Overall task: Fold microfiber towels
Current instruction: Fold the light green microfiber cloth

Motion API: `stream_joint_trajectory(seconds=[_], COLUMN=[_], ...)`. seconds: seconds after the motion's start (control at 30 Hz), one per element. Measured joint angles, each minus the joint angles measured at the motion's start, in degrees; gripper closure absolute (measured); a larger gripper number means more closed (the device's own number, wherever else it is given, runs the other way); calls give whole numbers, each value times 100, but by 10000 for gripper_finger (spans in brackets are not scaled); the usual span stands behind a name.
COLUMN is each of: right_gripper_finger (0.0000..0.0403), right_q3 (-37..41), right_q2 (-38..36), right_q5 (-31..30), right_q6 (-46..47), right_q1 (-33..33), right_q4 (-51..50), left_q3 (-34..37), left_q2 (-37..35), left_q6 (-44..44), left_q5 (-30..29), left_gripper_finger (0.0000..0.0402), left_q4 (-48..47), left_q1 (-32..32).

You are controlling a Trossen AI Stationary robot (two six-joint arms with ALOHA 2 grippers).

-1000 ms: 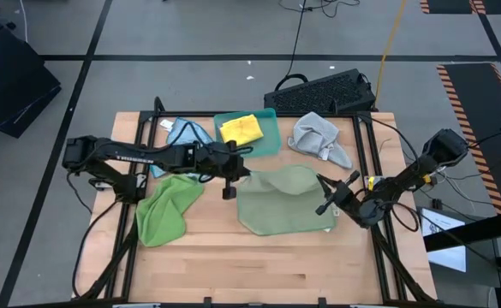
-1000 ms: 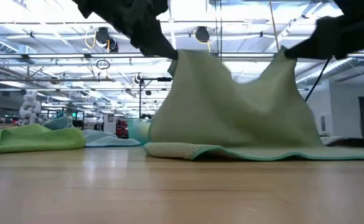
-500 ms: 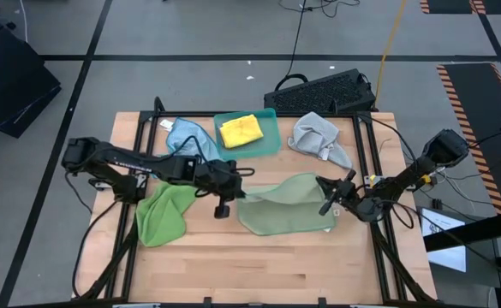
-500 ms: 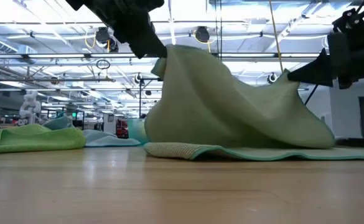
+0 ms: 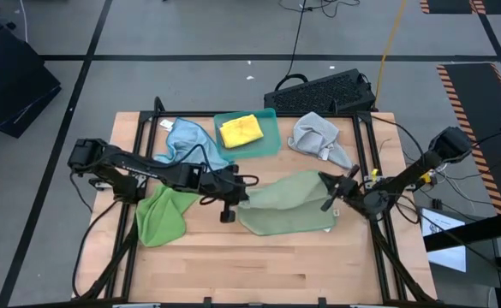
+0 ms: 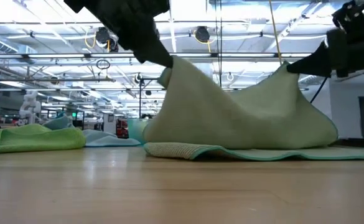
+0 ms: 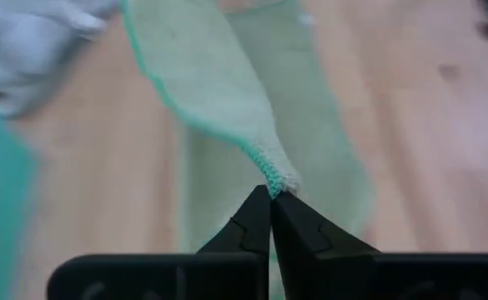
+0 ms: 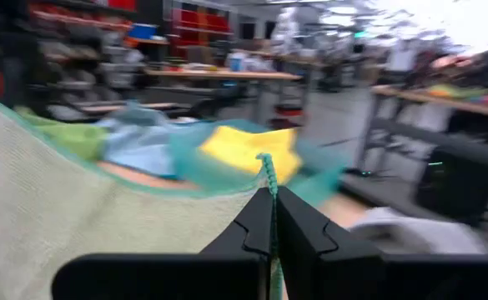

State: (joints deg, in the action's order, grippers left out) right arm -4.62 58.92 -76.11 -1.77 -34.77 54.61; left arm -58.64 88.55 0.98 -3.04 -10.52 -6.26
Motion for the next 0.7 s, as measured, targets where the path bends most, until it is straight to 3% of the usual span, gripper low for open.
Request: stream_joint_trajectory(seconds=[0.13, 0.27, 0.33, 0.5, 0.7], right_gripper_finger=[399, 399, 399, 399, 399], right_q3=[153, 286, 293, 293, 297], right_q2=[-257, -301, -267, -262, -263], right_q5=[-53, -22, 11, 756, 1695], right_q6=[-383, -263, -217, -274, -341], right_q1=[464, 1195, 1562, 2314, 2713], right_q4=[-28, -64, -64, -3, -3], left_q3=[-2, -3, -3, -3, -3], left_q2=[-39, -48, -48, -48, -48], left_q6=[-66, -274, -447, -812, -862], left_q5=[-829, -1213, -1245, -1251, -919], left_gripper_finger=[397, 392, 397, 392, 397], left_q4=[68, 326, 497, 638, 521], left_q1=[136, 348, 458, 684, 866])
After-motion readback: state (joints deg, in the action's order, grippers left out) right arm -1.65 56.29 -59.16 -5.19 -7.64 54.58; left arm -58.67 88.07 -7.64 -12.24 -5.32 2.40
